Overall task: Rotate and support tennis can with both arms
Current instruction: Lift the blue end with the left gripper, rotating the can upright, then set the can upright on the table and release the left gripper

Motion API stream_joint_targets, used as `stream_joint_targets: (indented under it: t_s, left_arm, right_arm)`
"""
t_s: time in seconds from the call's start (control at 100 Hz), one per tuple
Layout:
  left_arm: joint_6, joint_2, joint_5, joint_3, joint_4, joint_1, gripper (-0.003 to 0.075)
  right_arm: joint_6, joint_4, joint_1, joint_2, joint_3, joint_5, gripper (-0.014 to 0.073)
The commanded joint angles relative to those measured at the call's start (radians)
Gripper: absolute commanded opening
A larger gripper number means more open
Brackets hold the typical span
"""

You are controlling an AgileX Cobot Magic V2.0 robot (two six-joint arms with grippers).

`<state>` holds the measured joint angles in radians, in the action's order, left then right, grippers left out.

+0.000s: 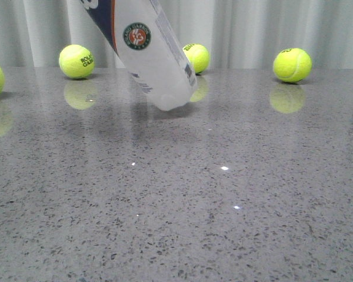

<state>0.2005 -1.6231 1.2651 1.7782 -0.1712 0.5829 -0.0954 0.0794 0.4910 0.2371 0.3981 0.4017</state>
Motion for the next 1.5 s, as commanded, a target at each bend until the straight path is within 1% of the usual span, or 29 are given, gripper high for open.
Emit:
stream_joint_targets:
  t_s: [0.0,0.21,0.28,0.33,0.4,0.59,0.64,0.69,0.89,1.01,1.49]
  left_arm:
    - [-0.007,0.023,0.008,0.033,-0.018,0.007,-0.0021]
    - [-0.009,0.017,0.008,0.033,-0.036,0.001,-0.0018]
    - [-0.009,0.017,0.008,0.033,-0.036,0.001,0.0008]
    - [-0.009,0.017,0.008,0.033,-0.036,0.001,0.0048]
    - [-0.009,0.017,0.008,0.035,-0.036,0.001,0.0124]
    - [-0.009,0.017,0.006,0.035,-0.036,0.001,0.0373]
    - [-0.009,0.017,-0.002,0.035,-0.036,0.001,0.0419]
    - [-0.009,0.017,-0.012,0.035,-0.036,0.001,0.0442]
    - [-0.009,0.016,-0.102,0.037,-0.036,0.001,0.0441]
    - [-0.009,0.007,-0.133,0.070,-0.036,0.001,0.0441]
    - [-0.009,-0.219,-0.109,0.410,-0.032,0.001,0.0441]
  right_arm:
    - [0.003,-0.006,-0.005,0.007,0.025,-0.072,-0.0055]
    - [0.003,-0.006,-0.005,0.007,0.025,-0.072,-0.0055]
    - [0.003,-0.006,-0.005,0.007,0.025,-0.072,-0.0055]
    - [0.003,-0.006,-0.005,0.007,0.025,-0.072,-0.0055]
    - [0.003,-0.006,-0.005,0.007,0.025,-0.072,-0.0055]
    - [0.003,-0.006,-0.005,0.007,0.025,-0.072,-0.0055]
    - [0.003,-0.006,-0.005,0.007,0.025,-0.072,-0.0055]
    - [0.003,-0.006,-0.005,0.007,0.025,-0.072,-0.0055]
    - [0.003,-0.006,-0.005,0.007,0.025,-0.072,-0.0055]
    - [0.003,-0.006,-0.005,0.007,0.025,-0.072,-0.0055]
    - [0.003,-0.006,-0.005,0.007,0.025,-0.072,-0.0055]
